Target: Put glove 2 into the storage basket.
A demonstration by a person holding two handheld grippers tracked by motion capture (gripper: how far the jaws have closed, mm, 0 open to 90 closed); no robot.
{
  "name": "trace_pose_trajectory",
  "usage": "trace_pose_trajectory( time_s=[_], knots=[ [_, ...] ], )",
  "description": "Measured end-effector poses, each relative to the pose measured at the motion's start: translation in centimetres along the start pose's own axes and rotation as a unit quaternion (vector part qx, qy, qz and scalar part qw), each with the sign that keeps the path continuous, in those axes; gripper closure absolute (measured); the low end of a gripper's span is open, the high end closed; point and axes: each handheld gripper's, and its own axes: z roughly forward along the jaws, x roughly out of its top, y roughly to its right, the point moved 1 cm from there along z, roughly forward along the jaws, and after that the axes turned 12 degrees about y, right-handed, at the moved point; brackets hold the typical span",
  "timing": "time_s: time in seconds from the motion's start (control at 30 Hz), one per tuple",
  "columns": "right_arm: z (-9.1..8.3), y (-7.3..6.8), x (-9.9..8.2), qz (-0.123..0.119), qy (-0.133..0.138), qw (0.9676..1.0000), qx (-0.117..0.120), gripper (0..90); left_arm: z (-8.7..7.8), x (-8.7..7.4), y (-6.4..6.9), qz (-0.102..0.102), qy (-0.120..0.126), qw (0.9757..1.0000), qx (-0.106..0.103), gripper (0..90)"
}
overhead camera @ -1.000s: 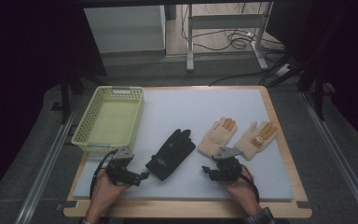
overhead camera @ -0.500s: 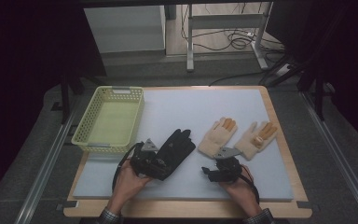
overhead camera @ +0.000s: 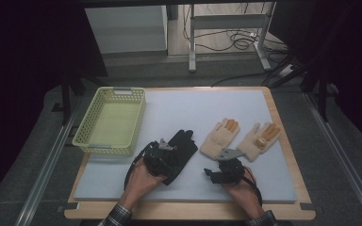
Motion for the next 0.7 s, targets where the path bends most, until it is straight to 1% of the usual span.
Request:
trace_pose_trajectory(
  time_s=[0.03, 0.1, 0.13, 0.2, 0.23, 0.27, 0.37, 0.4, 0.47, 0.5, 0.57, 0.6, 0.63, 0.67, 0.7],
  knots=[
    [0.0, 0.0, 0.0, 0.000, 0.000, 1.0000, 0.000, 28.5, 0.0, 0.0, 0.1, 0.007, -0.001, 1.0000, -0.003, 0.0],
    [0.0, 0.0, 0.0, 0.000, 0.000, 1.0000, 0.000, 28.5, -0.2, 0.1, 0.3, 0.011, -0.004, 0.9999, -0.003, 0.0],
    [0.0, 0.0, 0.0, 0.000, 0.000, 1.0000, 0.000, 28.5, -0.4, 0.1, 0.2, 0.014, 0.002, 0.9999, -0.006, 0.0],
    [0.0, 0.0, 0.0, 0.000, 0.000, 1.0000, 0.000, 28.5, -1.1, 0.4, 0.0, 0.005, 0.020, 0.9998, -0.010, 0.0],
    [0.0, 0.0, 0.0, 0.000, 0.000, 1.0000, 0.000, 28.4, -1.5, 0.5, 0.2, 0.001, 0.026, 0.9996, -0.008, 0.0],
    [0.0, 0.0, 0.0, 0.000, 0.000, 1.0000, 0.000, 28.4, -1.7, 0.7, 0.4, 0.004, 0.024, 0.9997, -0.006, 0.0],
    [0.0, 0.0, 0.0, 0.000, 0.000, 1.0000, 0.000, 28.4, -1.7, 0.9, 1.4, 0.023, 0.014, 0.9995, 0.014, 0.0],
    [0.0, 0.0, 0.0, 0.000, 0.000, 1.0000, 0.000, 28.4, -1.6, 0.9, 1.6, 0.025, 0.014, 0.9994, 0.020, 0.0],
    [0.0, 0.0, 0.0, 0.000, 0.000, 1.0000, 0.000, 28.4, -1.8, 1.0, 1.9, 0.029, 0.022, 0.9986, 0.038, 0.0],
    [0.0, 0.0, 0.0, 0.000, 0.000, 1.0000, 0.000, 28.4, -2.0, 1.1, 1.9, 0.032, 0.028, 0.9976, 0.054, 0.0],
    [0.0, 0.0, 0.0, 0.000, 0.000, 1.0000, 0.000, 28.4, -2.5, 1.2, 1.7, 0.031, 0.040, 0.9965, 0.066, 0.0],
    [0.0, 0.0, 0.0, 0.000, 0.000, 1.0000, 0.000, 28.4, -2.8, 1.3, 1.7, 0.032, 0.041, 0.9956, 0.078, 0.0],
    [0.0, 0.0, 0.0, 0.000, 0.000, 1.0000, 0.000, 28.4, -3.0, 1.3, 1.6, 0.036, 0.041, 0.9949, 0.085, 0.0],
    [0.0, 0.0, 0.0, 0.000, 0.000, 1.0000, 0.000, 28.4, -3.2, 1.3, 1.6, 0.036, 0.040, 0.9955, 0.078, 0.0],
    [0.0, 0.0, 0.0, 0.000, 0.000, 1.0000, 0.001, 28.4, -3.2, 1.3, 1.6, 0.030, 0.038, 0.9968, 0.064, 0.0]
  ],
)
